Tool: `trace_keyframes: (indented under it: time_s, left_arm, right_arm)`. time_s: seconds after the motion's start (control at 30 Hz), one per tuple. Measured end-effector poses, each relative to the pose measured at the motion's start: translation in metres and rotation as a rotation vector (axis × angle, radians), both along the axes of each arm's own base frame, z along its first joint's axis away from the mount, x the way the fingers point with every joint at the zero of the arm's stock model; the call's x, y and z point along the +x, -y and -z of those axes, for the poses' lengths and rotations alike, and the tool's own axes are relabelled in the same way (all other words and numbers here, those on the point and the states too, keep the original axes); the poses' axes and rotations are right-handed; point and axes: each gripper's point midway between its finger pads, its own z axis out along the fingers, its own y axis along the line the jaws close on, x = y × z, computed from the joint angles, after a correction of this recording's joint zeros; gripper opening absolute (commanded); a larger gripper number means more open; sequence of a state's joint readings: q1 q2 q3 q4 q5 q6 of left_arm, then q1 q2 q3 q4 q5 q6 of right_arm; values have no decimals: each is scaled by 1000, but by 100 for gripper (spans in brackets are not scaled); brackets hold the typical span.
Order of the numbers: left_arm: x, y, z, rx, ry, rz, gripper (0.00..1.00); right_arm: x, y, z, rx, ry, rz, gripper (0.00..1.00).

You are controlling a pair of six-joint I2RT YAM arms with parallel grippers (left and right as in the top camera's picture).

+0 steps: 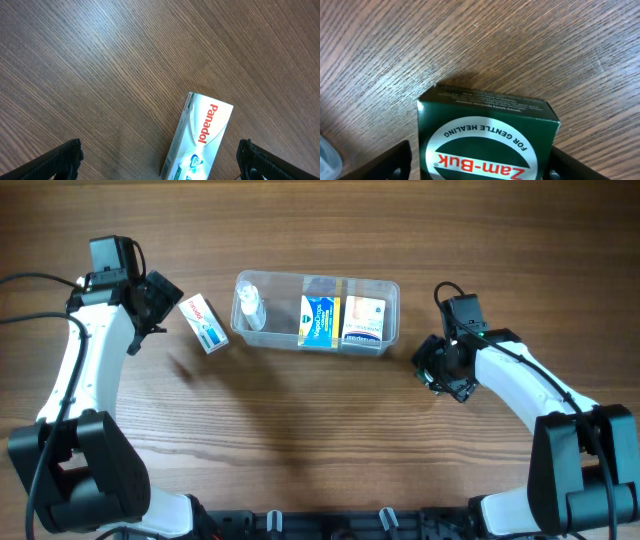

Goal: Pack container
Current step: 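Grasp the green Zam-Buk tin with the right gripper and lift it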

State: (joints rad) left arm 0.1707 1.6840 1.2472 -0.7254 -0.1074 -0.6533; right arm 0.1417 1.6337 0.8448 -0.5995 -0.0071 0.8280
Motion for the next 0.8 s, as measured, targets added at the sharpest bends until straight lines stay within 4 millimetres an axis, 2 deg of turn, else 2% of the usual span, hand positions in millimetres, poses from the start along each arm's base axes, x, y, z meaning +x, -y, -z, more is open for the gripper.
trace_keyframes:
  time_s: [0.2,0.4,0.7,0.8]
  left_arm:
    - [0,0,0,0,0,0,100]
    - [0,0,0,0,0,0,100]
    - [0,0,0,0,0,0,100]
    - [0,0,0,0,0,0,100]
  right_arm:
    - [-2,1,0,-5,-6,-10,73]
    - [-3,2,1,-16,-11,-32,62]
    - [-6,3,-1,-32,-26,-101,63]
    - [-6,3,-9,-41,-49,-141,63]
